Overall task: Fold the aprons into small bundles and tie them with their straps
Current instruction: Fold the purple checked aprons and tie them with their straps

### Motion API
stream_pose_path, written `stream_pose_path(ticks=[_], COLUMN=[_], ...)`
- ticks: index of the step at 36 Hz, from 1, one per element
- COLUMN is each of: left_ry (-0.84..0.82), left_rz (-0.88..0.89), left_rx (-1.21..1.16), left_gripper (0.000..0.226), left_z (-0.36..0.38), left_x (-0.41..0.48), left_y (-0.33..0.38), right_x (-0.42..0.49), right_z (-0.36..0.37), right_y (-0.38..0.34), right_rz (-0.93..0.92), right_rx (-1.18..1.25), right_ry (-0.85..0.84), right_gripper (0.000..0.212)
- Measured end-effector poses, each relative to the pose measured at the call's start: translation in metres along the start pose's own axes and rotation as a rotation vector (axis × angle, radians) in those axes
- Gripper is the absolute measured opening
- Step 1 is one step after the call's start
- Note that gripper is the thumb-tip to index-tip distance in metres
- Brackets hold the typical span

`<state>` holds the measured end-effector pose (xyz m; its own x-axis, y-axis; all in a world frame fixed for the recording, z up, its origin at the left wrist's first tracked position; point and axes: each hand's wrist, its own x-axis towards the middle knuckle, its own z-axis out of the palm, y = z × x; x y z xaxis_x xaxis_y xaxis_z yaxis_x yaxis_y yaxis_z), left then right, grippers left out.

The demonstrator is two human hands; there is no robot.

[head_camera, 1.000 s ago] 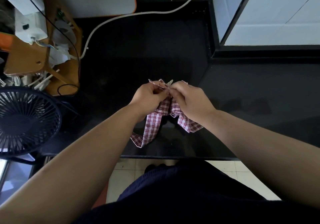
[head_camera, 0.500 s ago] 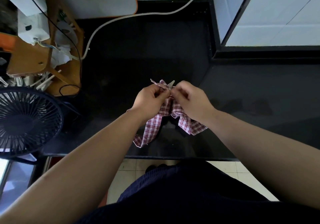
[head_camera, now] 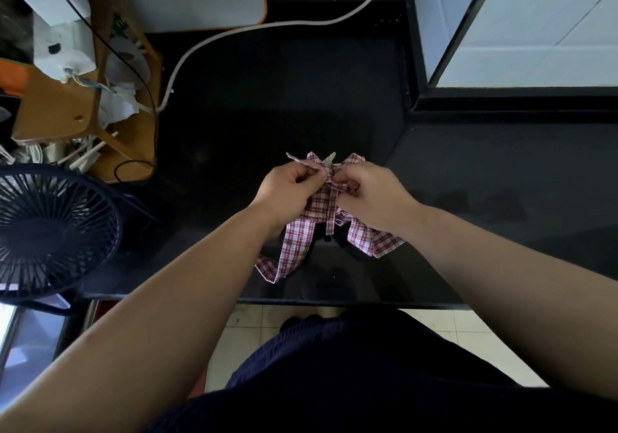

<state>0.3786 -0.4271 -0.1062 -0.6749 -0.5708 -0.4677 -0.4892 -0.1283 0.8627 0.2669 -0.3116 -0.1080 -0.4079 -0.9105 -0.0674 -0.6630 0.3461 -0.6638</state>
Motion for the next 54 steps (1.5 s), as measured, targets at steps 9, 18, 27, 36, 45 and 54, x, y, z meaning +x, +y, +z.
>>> stream_pose_path(ticks=[9,18,27,36,45,54], left_ry=[-0.011,0.133,0.412,0.424,0.197,0.165], left_rz=[0.009,0.004,-0.11,-0.061,0.257,0.18], left_rx=[0.057,-0.121,-0.181,-0.055,0.282,0.391], left_gripper=[0.012,0.008,0.008,0.006,0.016,0.014], left_z=[0.001,0.002,0.016,0.008,0.018,0.007], left_x=[0.001,-0.005,-0.002,-0.011,-0.017,-0.007], left_y=[0.001,-0.003,-0.007,-0.013,0.011,0.014], right_x=[0.002,0.003,-0.003,-0.002,0.002,-0.006], right_z=[0.006,0.008,0.01,0.004,-0.01,0.002], right_y=[0.001,0.001,0.005,0.012,0.001,-0.004], right_rz=[-0.034,-0.108,0.286,0.519,0.14,-0.131], right_rx=[-0.031,0.113,0.24,0.318,0.063,0.034], right_ry=[0.094,0.209,0.326,0.265,0.075,0.121], right_gripper=[0.008,0.021,0.053,0.049,0.041,0.021])
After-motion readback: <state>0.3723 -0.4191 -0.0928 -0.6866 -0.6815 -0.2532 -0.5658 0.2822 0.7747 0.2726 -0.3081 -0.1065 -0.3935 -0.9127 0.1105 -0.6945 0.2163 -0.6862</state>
